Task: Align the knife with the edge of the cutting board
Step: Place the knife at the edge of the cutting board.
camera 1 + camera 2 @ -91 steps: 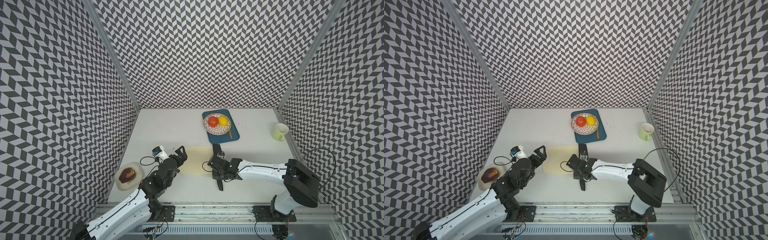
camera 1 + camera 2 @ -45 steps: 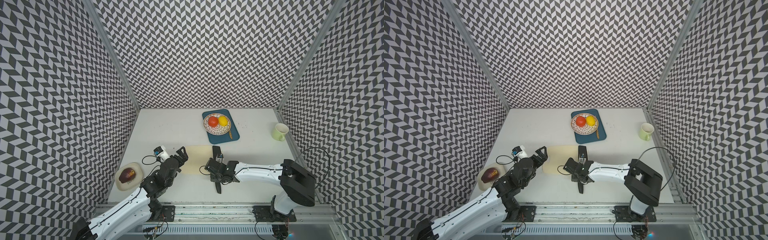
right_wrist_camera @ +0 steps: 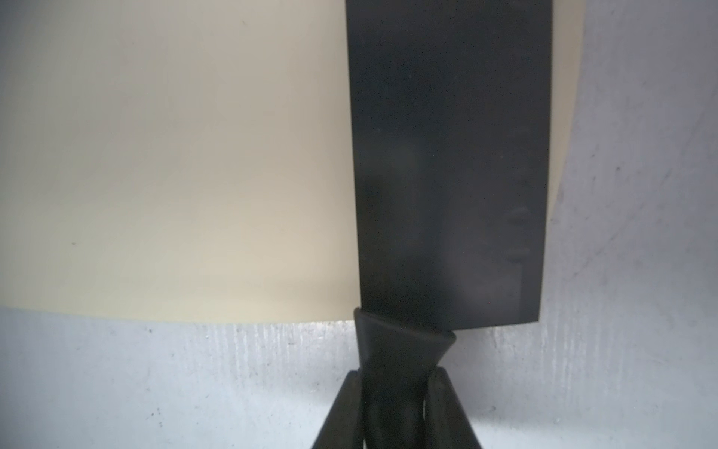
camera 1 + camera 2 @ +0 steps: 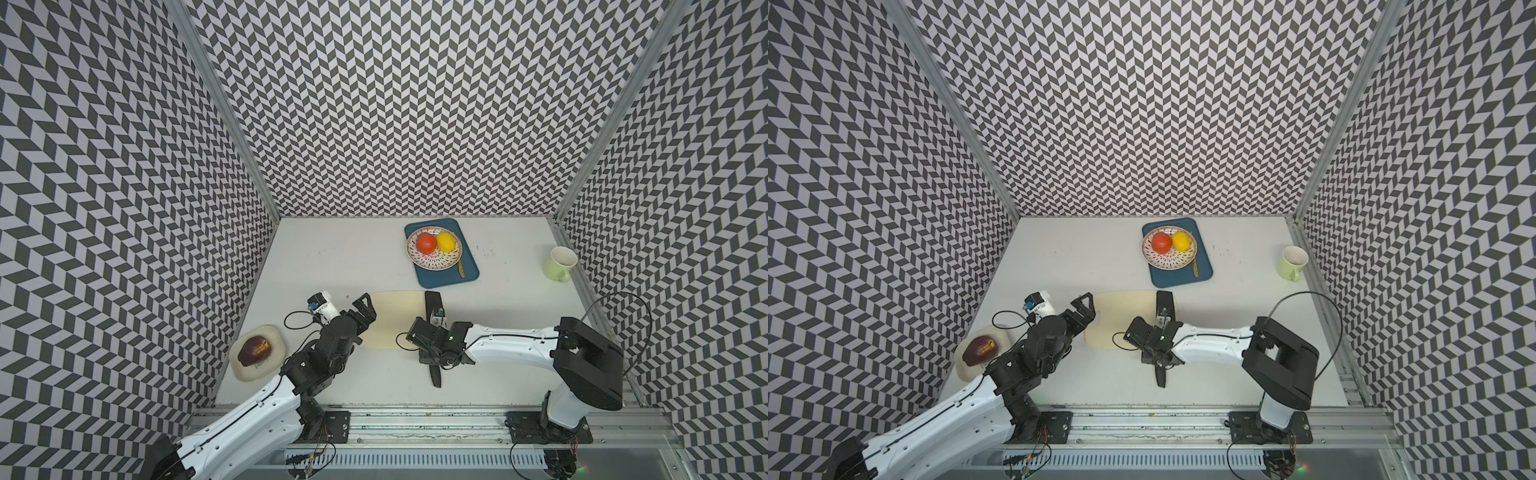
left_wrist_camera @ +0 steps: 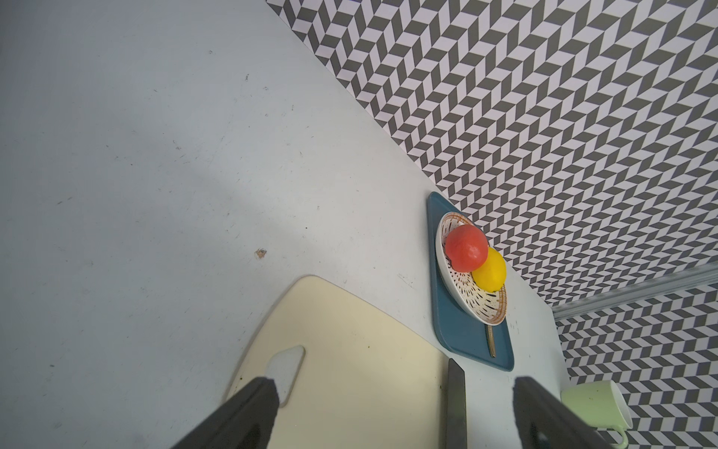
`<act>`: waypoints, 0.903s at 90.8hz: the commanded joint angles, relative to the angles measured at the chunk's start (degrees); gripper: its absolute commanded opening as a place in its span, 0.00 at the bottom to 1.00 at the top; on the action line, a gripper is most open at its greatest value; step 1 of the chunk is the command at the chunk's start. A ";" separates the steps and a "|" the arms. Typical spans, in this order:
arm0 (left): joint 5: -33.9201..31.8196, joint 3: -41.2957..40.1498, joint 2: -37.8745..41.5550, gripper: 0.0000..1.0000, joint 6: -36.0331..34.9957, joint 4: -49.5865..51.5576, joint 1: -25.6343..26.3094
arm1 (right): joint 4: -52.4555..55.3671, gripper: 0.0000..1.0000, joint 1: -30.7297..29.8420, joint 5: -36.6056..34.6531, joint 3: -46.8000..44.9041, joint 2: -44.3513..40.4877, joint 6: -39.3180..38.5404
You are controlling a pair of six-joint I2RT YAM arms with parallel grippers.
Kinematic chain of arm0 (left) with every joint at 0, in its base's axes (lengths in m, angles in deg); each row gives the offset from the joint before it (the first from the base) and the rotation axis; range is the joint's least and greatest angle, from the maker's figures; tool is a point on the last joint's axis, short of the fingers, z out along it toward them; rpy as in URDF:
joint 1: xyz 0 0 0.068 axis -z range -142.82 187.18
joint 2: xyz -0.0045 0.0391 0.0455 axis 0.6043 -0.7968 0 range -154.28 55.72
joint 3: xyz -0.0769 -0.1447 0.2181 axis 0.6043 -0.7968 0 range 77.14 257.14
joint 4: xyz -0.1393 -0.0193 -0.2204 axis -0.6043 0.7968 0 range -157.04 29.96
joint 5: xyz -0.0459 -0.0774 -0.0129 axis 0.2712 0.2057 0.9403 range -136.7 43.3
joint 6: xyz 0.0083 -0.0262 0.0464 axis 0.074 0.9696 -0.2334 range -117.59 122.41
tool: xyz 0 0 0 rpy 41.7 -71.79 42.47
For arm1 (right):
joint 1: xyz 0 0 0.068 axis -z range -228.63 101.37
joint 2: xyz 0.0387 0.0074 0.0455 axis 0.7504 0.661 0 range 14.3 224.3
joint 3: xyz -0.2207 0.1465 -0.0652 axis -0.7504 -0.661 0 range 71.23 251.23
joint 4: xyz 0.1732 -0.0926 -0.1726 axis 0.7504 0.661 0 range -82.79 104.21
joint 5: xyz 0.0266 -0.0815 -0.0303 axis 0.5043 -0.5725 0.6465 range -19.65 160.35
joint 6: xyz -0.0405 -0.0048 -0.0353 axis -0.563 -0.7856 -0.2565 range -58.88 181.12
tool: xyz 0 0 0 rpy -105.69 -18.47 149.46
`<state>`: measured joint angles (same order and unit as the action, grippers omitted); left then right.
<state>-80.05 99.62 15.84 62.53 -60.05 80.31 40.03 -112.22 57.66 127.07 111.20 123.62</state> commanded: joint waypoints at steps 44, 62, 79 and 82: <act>-0.20 0.27 0.06 1.00 -0.92 -0.26 0.26 | -2.38 0.51 -0.30 -0.32 0.47 -1.54 0.93; -0.43 0.36 0.07 1.00 -1.13 -0.30 0.28 | -0.67 0.59 -0.15 -2.36 1.25 -6.69 -0.59; -0.71 0.38 0.41 1.00 -2.03 -0.53 0.26 | -2.96 0.74 1.31 -3.95 -1.63 -14.27 -4.81; -0.86 0.37 0.41 1.00 -2.24 -0.56 0.28 | -4.49 0.75 1.92 -3.40 -2.70 -15.68 -5.77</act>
<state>-80.07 99.62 15.77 61.85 -60.08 80.31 38.87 -111.58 55.68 126.80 100.34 121.50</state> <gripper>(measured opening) 0.992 0.738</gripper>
